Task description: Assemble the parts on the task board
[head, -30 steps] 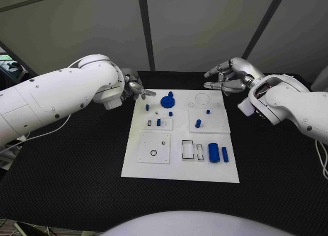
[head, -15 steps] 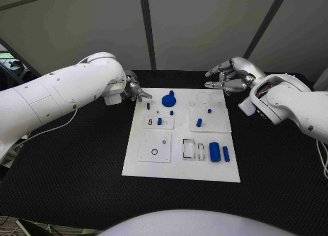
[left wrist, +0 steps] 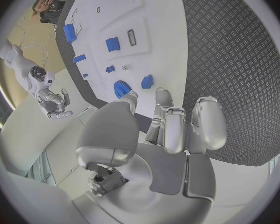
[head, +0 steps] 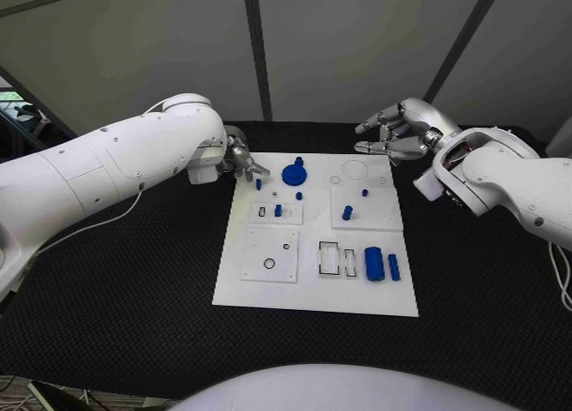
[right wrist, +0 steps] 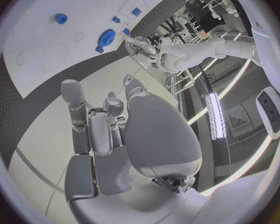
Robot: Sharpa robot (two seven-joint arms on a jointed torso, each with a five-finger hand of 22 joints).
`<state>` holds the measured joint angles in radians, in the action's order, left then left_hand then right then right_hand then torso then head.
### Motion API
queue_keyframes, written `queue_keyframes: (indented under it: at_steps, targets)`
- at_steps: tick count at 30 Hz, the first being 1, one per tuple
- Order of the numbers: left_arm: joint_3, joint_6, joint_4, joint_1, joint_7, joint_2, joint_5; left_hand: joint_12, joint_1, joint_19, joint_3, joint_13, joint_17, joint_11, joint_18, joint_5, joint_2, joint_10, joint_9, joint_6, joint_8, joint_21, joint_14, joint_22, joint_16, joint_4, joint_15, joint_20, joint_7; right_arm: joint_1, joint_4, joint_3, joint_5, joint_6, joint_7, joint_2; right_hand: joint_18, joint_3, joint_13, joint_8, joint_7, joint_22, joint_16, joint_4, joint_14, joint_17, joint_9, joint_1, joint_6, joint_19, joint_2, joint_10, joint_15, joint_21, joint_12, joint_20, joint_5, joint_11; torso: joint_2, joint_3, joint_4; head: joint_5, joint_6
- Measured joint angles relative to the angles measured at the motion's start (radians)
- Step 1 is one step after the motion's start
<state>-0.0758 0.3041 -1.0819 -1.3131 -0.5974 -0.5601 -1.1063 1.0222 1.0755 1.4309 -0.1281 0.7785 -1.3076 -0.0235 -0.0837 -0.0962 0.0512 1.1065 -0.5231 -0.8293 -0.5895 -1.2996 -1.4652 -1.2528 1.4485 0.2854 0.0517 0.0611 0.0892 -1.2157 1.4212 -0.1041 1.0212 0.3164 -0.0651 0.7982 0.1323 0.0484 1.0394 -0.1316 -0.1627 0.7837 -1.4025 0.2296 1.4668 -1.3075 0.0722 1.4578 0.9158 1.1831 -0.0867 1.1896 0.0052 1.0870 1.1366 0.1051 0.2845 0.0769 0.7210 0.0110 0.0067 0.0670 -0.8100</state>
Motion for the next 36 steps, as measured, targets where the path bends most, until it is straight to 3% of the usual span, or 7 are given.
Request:
queue_keyframes:
  at_steps: [36]
  targets:
    - [0.001,0.034,0.001,0.001,0.008,0.007,-0.022,0.011,0.053,0.007,0.022,0.003,0.000,0.011,0.000,0.000,-0.034,0.011,0.005,-0.032,-0.031,-0.008,0.000,-0.015,0.000,-0.017,0.000,-0.007,-0.011,0.000,-0.006,0.000,0.000,-0.006,0.000,-0.006,0.000,0.000,0.000,0.000,0.000,-0.001,0.000,0.000,0.000,0.000,0.000,0.000,0.000,0.000,0.000,0.000,0.000,0.000,0.000,0.000,0.004,0.000,-0.001,0.0008,0.0011,-0.003,-0.008]
